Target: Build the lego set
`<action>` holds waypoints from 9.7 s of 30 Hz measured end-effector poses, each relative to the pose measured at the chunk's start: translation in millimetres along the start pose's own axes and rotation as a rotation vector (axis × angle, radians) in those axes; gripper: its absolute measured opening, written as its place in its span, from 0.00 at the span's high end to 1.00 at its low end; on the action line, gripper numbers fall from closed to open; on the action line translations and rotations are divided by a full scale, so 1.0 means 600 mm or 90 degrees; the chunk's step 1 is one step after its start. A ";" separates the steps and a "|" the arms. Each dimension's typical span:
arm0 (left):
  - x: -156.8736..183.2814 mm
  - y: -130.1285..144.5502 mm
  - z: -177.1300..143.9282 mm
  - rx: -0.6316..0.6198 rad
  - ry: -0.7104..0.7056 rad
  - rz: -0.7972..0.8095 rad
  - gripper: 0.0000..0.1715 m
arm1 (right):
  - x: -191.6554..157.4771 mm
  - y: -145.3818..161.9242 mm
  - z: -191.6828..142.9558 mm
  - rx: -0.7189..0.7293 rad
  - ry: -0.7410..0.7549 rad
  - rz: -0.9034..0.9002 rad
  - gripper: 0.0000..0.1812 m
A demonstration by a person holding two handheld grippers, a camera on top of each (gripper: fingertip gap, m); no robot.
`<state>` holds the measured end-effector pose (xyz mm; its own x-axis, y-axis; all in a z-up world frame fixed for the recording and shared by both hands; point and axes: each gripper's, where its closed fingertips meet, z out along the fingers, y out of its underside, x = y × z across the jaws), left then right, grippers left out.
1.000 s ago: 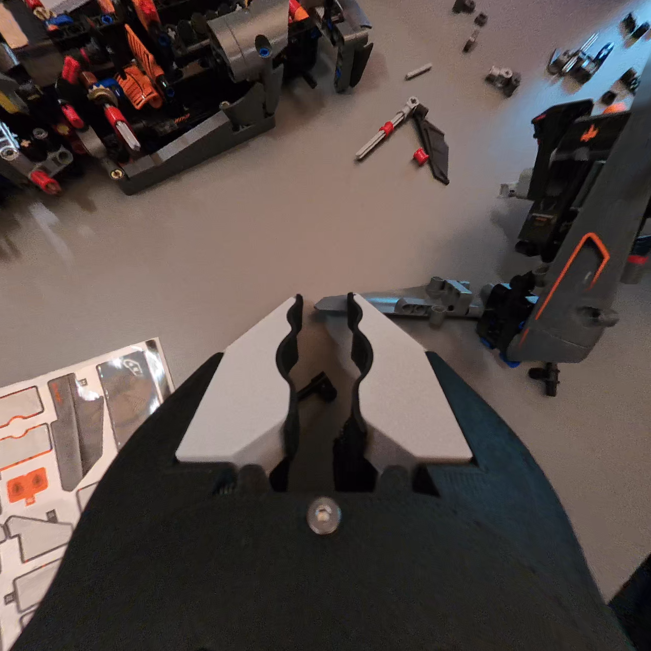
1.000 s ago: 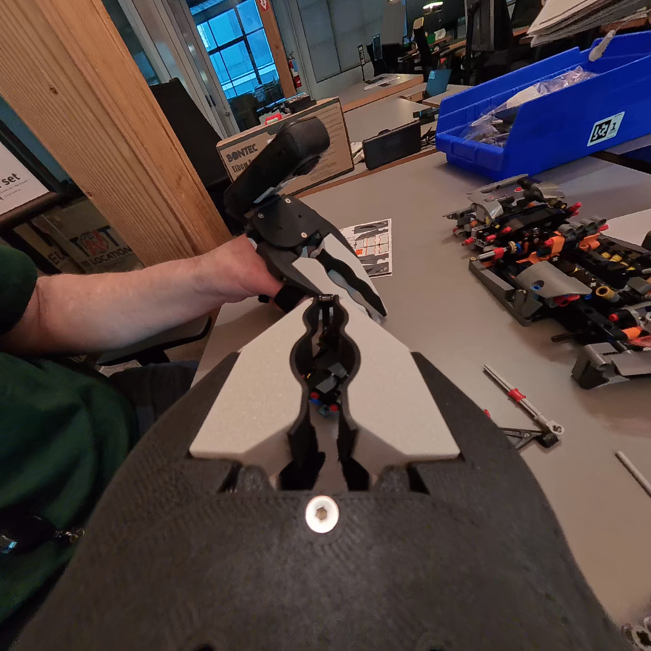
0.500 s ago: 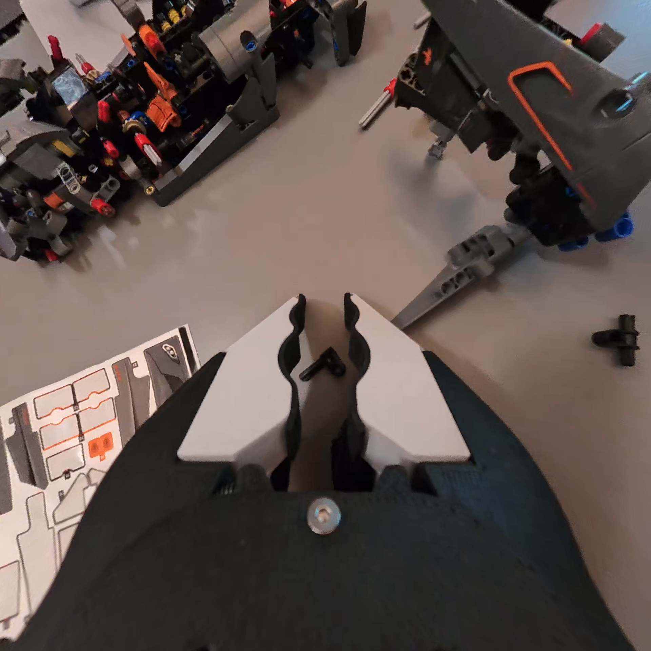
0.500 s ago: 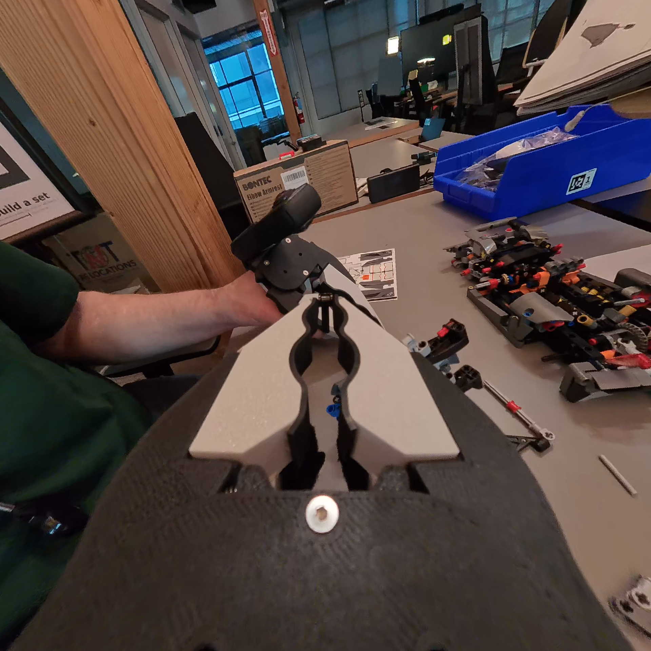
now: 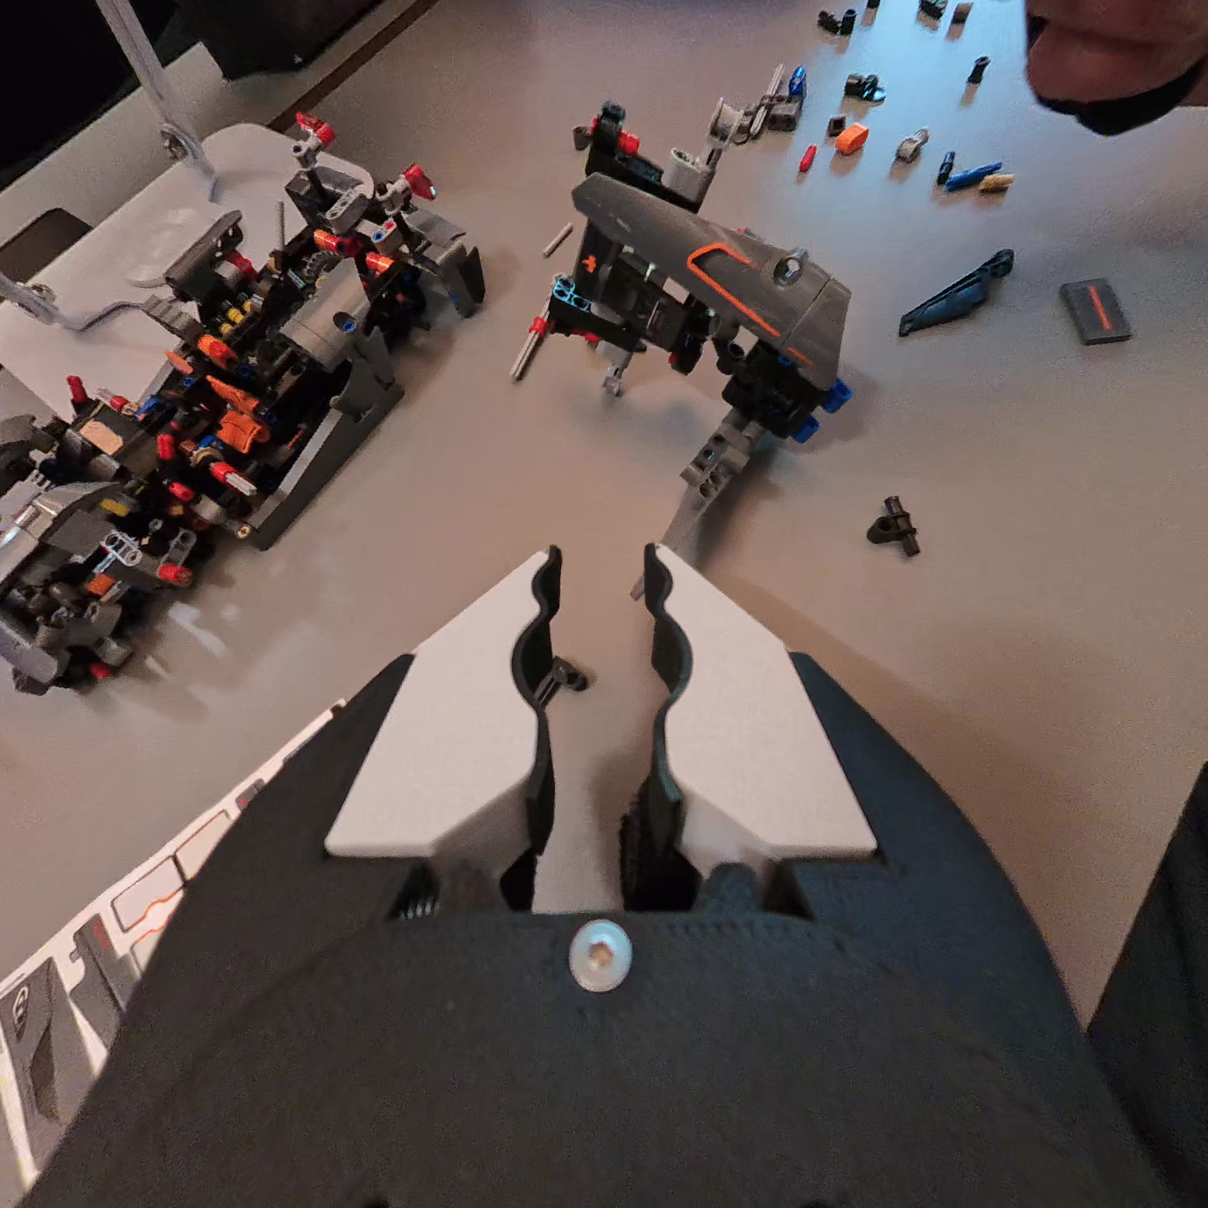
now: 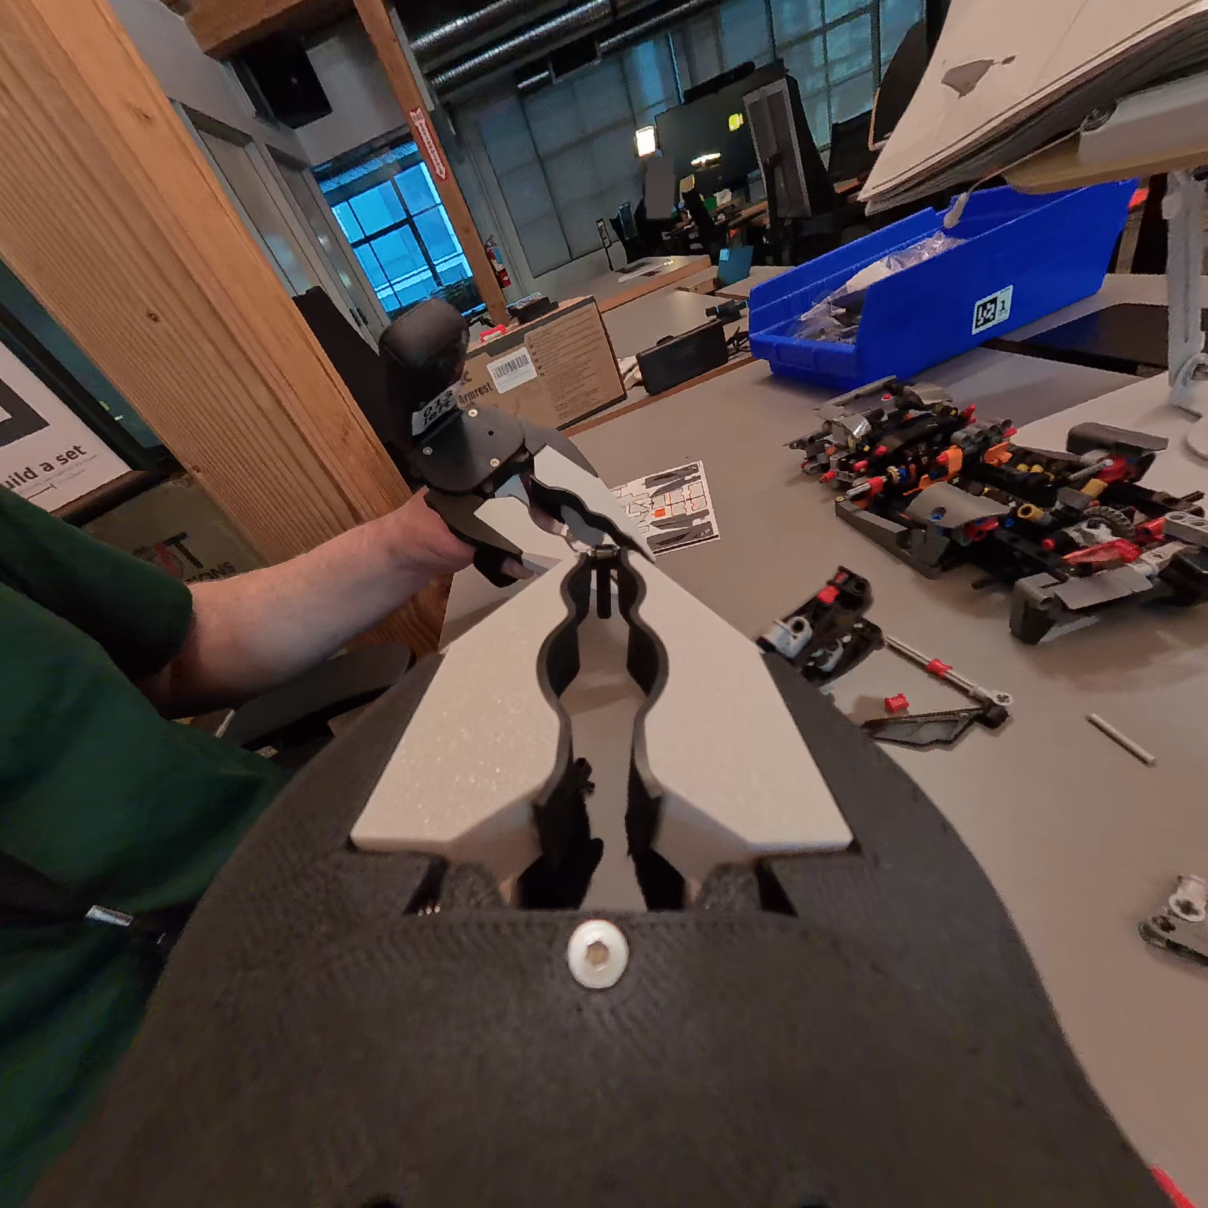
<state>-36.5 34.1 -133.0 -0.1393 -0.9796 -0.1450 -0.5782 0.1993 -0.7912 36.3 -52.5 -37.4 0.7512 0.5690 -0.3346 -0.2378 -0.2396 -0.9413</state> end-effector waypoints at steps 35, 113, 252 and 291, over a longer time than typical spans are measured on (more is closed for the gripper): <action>0.163 -0.161 0.160 0.016 0.096 0.149 0.96 | 0.024 -0.029 -0.149 0.097 0.086 0.030 0.97; 0.250 -0.180 0.040 0.167 0.124 0.242 0.94 | -0.087 0.084 -0.075 -0.114 0.010 -0.176 0.97; 0.192 -0.032 0.093 0.048 0.106 0.265 0.97 | -0.011 0.247 0.004 -0.432 0.216 -0.340 0.74; 0.191 -0.028 0.097 0.040 0.091 0.287 0.97 | -0.001 0.189 -0.003 -0.311 0.211 -0.160 0.74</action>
<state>4.3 -83.2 -171.0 -0.4769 -0.7814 -0.4025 -0.3851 0.5974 -0.7035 10.1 -81.4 -143.8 0.9169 0.3992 -0.0008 0.2194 -0.5057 -0.8344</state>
